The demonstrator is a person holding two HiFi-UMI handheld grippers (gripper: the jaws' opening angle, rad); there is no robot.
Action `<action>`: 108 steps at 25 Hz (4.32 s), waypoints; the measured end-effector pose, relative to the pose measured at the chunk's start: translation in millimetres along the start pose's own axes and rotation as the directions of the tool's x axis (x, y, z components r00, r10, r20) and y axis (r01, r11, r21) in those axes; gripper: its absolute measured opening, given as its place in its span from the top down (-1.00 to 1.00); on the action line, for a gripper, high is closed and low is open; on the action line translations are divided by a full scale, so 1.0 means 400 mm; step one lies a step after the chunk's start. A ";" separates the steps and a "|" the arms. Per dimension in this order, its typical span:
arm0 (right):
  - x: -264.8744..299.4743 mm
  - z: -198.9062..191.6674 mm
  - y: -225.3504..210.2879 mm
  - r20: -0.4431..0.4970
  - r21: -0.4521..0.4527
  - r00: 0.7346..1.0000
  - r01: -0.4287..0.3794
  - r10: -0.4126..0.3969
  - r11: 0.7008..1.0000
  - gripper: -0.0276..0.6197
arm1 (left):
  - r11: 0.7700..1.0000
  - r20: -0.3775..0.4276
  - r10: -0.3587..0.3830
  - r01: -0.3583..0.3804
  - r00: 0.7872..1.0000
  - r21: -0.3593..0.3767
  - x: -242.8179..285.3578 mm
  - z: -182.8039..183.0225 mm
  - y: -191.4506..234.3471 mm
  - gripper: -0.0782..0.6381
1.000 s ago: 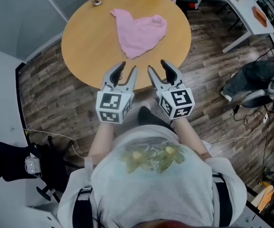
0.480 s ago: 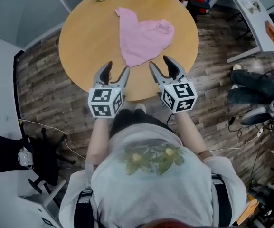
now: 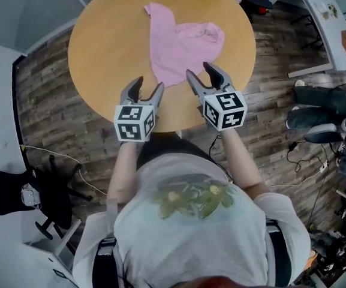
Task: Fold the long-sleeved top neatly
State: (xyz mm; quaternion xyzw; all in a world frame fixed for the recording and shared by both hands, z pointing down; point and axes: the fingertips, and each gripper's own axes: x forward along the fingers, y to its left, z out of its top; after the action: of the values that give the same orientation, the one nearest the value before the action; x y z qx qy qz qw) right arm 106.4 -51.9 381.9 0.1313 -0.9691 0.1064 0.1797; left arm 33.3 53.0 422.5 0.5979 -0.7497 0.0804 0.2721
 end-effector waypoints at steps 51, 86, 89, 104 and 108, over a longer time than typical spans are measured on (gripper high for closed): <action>-0.022 -0.224 -0.362 -0.369 0.169 0.929 0.077 -0.009 0.983 0.78 | 0.992 -0.337 -0.126 0.122 0.933 -0.033 0.332 -0.166 0.134 0.09; 0.259 -0.363 -0.424 -0.527 -0.024 0.827 0.216 -0.196 0.976 0.84 | 0.993 -0.366 -0.063 0.094 0.928 0.066 0.646 -0.025 0.176 0.68; 0.279 -0.301 -0.439 -0.478 -0.037 0.857 0.198 -0.191 0.980 0.84 | 0.999 -0.334 0.002 0.013 0.943 0.042 0.610 -0.001 0.279 0.68; 0.280 -0.088 -0.655 -0.284 0.036 0.897 0.363 -0.339 0.931 0.85 | 0.861 -0.302 0.350 -0.432 0.887 -0.269 0.214 -0.129 0.745 0.68; 0.178 -0.164 -0.786 -0.331 0.125 0.827 0.516 -0.454 0.847 0.85 | 0.828 -0.333 0.354 -0.458 0.874 -0.323 0.139 -0.208 0.770 0.68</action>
State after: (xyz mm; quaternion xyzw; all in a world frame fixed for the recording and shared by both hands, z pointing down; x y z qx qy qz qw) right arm 155.3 -347.2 518.5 0.3755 -0.8497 0.1763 0.3255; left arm -237.8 126.4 583.5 0.3406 -0.8188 0.0625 0.4578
